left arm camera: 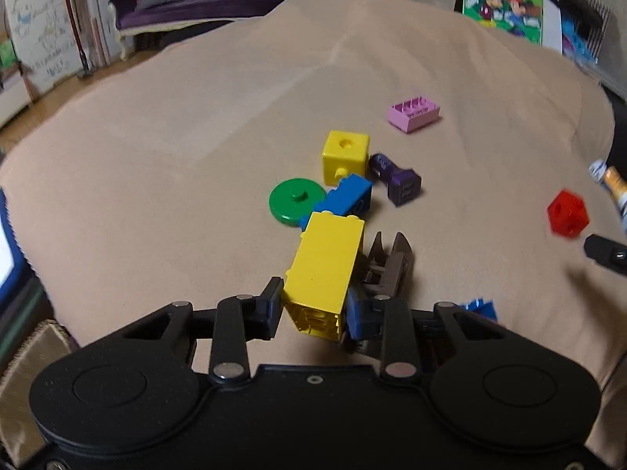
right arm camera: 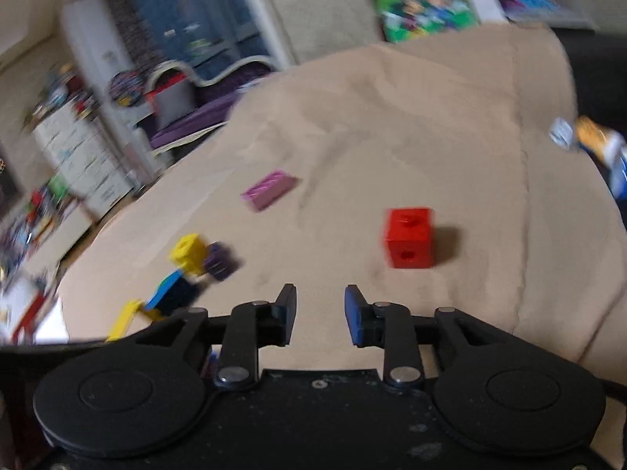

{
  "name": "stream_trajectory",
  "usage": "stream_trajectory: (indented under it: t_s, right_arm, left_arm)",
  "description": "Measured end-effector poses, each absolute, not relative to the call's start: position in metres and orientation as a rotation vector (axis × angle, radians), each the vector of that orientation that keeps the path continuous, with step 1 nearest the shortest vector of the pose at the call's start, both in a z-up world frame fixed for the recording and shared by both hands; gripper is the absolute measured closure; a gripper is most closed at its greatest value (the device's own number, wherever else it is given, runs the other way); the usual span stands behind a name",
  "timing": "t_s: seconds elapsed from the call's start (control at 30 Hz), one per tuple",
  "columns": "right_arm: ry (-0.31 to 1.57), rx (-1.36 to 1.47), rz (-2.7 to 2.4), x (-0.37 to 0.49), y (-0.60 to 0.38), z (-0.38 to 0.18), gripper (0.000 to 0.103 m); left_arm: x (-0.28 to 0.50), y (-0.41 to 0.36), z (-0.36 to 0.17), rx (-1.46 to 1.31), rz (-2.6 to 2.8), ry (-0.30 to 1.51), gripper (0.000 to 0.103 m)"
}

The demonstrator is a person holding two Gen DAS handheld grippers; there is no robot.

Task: Organize rigid objects
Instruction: 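Grasp the yellow brick with the left tool while the right tool grasps the red cube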

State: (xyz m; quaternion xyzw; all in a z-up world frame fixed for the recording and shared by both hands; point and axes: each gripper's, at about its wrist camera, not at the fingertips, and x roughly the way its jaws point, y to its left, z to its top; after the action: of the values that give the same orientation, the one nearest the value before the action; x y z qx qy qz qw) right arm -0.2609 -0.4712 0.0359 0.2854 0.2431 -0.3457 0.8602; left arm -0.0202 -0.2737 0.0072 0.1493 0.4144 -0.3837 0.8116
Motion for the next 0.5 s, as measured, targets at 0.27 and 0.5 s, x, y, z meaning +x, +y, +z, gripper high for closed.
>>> stream_trajectory:
  t_s: [0.27, 0.5]
  right_arm:
    - [0.502, 0.653, -0.932, -0.249, -0.528, 0.015, 0.022]
    - [0.547, 0.553, -0.923, -0.22, -0.53, 0.012, 0.021]
  left_arm:
    - [0.001, -0.249, 0.012, 0.195, -0.81, 0.939, 0.071]
    - [0.013, -0.232, 0.019, 0.135, -0.778, 0.955, 0.071]
